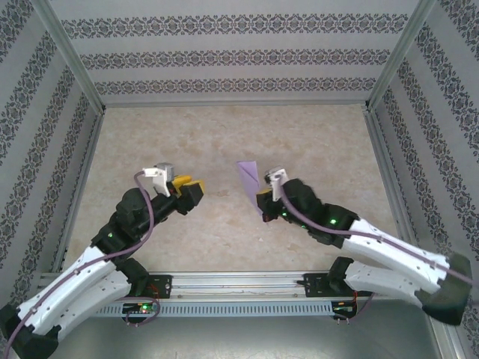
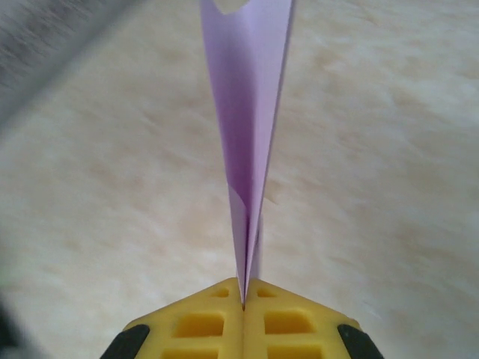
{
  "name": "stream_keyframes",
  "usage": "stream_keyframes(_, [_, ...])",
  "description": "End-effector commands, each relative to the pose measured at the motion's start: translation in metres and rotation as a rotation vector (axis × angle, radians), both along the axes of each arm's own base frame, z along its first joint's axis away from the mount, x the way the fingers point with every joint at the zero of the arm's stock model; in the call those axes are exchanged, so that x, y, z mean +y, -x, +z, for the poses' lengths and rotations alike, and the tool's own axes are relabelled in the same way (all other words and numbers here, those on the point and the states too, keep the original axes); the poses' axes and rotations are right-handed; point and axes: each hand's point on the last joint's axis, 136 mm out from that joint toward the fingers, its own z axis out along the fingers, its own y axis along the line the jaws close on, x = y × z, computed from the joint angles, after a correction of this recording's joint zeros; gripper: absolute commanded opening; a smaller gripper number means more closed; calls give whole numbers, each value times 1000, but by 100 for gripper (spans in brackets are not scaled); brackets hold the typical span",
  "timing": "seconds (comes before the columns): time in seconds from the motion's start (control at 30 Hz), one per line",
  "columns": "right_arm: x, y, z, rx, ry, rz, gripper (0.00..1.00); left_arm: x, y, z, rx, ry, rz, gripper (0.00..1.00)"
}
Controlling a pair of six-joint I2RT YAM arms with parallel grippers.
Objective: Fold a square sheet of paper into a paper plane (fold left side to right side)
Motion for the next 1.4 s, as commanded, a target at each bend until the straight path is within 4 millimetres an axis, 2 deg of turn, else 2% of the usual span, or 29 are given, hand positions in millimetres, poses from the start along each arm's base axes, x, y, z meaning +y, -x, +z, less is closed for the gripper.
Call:
stream_keyframes(0.0, [-58, -21, -21, -139, 538, -246, 0, 52, -2, -38, 72, -161, 236, 58])
stream_keyframes(0.13, [-44, -27, -34, -182, 847, -294, 0, 83, 5, -42, 89, -187, 365, 58])
stream_keyframes(0.2, [-34, -31, -43, -194, 948, -305, 0, 89, 7, -41, 91, -195, 384, 58])
stream_keyframes(0.27, [-22, -33, -60, -182, 1028, -291, 0, 91, 8, -40, 94, -201, 389, 58])
stream_keyframes(0.57, [14, -29, -146, 5, 1138, -202, 0, 87, 5, -41, 105, -201, 382, 58])
stream_keyframes(0.67, [20, -22, -168, 85, 1134, -166, 9, 82, 3, -42, 116, -203, 368, 58])
stream_keyframes(0.73, [22, -16, -174, 137, 1098, -153, 14, 79, 2, -44, 124, -208, 356, 59])
stream_keyframes(0.9, [25, -5, -169, 227, 909, -144, 32, 66, -3, -48, 153, -208, 310, 63])
stream_keyframes(1.1, [18, 2, -139, 265, 675, -142, 48, 45, -13, -60, 215, -165, 251, 70])
stream_keyframes(1.23, [4, 5, -114, 260, 504, -151, 59, 24, -22, -75, 294, -115, 195, 70])
stream_keyframes(1.37, [-22, 3, -96, 255, 327, -191, 68, -12, -33, -100, 392, -42, 93, 69])
